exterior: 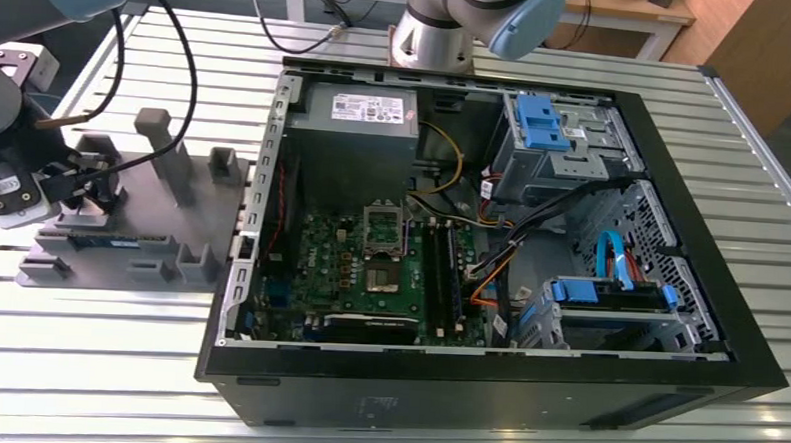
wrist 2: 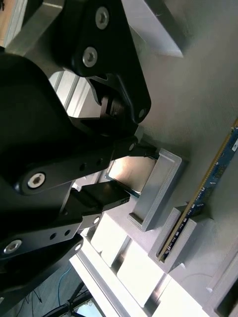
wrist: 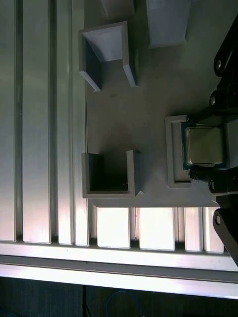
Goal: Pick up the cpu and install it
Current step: 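Pick up the cpu and move it towards the insertion slot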
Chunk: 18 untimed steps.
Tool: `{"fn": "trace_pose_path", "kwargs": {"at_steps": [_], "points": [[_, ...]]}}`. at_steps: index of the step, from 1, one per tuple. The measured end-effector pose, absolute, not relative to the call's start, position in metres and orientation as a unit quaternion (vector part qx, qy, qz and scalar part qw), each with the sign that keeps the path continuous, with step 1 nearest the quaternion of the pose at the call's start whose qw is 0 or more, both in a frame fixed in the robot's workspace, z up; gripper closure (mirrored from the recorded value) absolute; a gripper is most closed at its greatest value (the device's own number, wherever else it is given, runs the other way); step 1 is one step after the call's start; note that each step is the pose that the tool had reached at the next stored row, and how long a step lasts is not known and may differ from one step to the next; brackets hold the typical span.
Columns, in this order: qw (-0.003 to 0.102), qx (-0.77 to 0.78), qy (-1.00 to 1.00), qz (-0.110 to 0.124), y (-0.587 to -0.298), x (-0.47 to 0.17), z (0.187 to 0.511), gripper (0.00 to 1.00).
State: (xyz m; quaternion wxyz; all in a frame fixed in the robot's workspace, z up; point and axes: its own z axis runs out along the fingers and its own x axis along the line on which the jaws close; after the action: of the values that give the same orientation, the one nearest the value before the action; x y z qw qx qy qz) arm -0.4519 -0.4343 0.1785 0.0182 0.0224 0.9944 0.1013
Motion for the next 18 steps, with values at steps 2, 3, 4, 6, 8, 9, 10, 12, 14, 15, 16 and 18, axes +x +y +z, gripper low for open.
{"fn": "trace_pose_path", "kwargs": {"at_steps": [2,3,4,6,8,9,10,12,14,15,16,18], "points": [[0.018,0.022,0.994,0.101,-0.434,-0.452,0.178,0.55],[0.018,0.022,0.994,0.101,-0.434,-0.452,0.178,0.55],[0.018,0.022,0.994,0.101,-0.434,-0.452,0.178,0.55],[0.018,0.022,0.994,0.101,-0.434,-0.452,0.178,0.55],[0.019,0.022,0.994,0.102,-0.434,-0.452,0.180,0.55],[0.019,0.022,0.994,0.102,-0.434,-0.452,0.181,0.55],[0.018,0.022,0.994,0.101,-0.434,-0.452,0.183,0.55],[0.018,0.022,0.994,0.101,-0.434,-0.452,0.186,0.55],[0.018,0.022,0.994,0.101,-0.434,-0.452,0.188,0.55],[0.018,0.022,0.994,0.101,-0.434,-0.452,0.189,0.55],[0.018,0.022,0.994,0.101,-0.434,-0.452,0.190,0.55],[0.018,0.022,0.994,0.101,-0.434,-0.452,0.190,0.55]]}}
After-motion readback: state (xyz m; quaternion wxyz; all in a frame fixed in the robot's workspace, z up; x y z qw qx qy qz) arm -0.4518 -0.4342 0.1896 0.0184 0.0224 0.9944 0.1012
